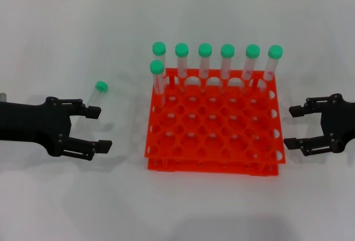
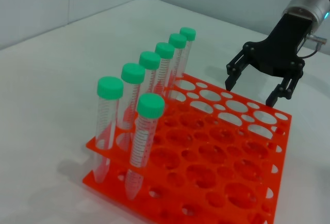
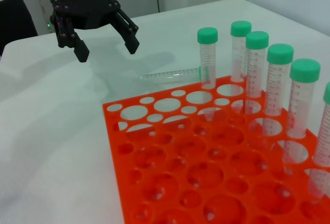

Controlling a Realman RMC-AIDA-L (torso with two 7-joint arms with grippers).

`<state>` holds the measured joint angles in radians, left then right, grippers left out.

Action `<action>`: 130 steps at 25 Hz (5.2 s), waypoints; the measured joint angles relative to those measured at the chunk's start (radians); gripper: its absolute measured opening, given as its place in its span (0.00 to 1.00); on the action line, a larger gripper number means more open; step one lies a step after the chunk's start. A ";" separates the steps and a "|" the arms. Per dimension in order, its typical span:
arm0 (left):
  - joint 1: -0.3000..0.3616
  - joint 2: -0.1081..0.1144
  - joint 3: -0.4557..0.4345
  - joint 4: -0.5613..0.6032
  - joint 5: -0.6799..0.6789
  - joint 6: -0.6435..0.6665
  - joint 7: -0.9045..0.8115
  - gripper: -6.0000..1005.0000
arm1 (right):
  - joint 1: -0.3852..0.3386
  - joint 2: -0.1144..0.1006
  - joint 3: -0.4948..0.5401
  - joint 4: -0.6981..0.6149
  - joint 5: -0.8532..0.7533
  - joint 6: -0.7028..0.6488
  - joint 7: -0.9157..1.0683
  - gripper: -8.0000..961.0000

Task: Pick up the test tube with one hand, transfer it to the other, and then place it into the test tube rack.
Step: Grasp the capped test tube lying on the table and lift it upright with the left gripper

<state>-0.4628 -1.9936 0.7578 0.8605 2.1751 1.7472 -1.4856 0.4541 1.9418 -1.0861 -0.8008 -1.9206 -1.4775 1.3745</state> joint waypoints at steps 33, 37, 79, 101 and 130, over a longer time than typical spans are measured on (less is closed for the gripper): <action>0.000 0.003 -0.002 0.029 0.011 0.000 -0.050 0.88 | 0.014 0.006 0.003 0.011 -0.014 0.005 0.001 0.79; 0.000 -0.009 0.018 0.121 0.024 0.036 -0.151 0.88 | 0.014 0.007 0.005 0.010 -0.014 0.005 0.001 0.79; -0.189 -0.038 0.160 0.273 0.528 -0.003 -0.949 0.83 | 0.042 0.007 0.007 -0.018 -0.011 -0.026 0.001 0.79; -0.278 -0.060 0.198 0.092 0.605 -0.132 -0.996 0.76 | 0.041 0.014 0.006 -0.017 -0.012 -0.030 -0.006 0.79; -0.288 -0.052 0.199 0.040 0.652 -0.208 -1.021 0.50 | 0.050 0.027 0.008 -0.012 -0.005 -0.032 -0.019 0.79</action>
<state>-0.7504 -2.0461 0.9572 0.9004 2.8270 1.5395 -2.5062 0.5045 1.9687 -1.0785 -0.8130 -1.9255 -1.5094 1.3560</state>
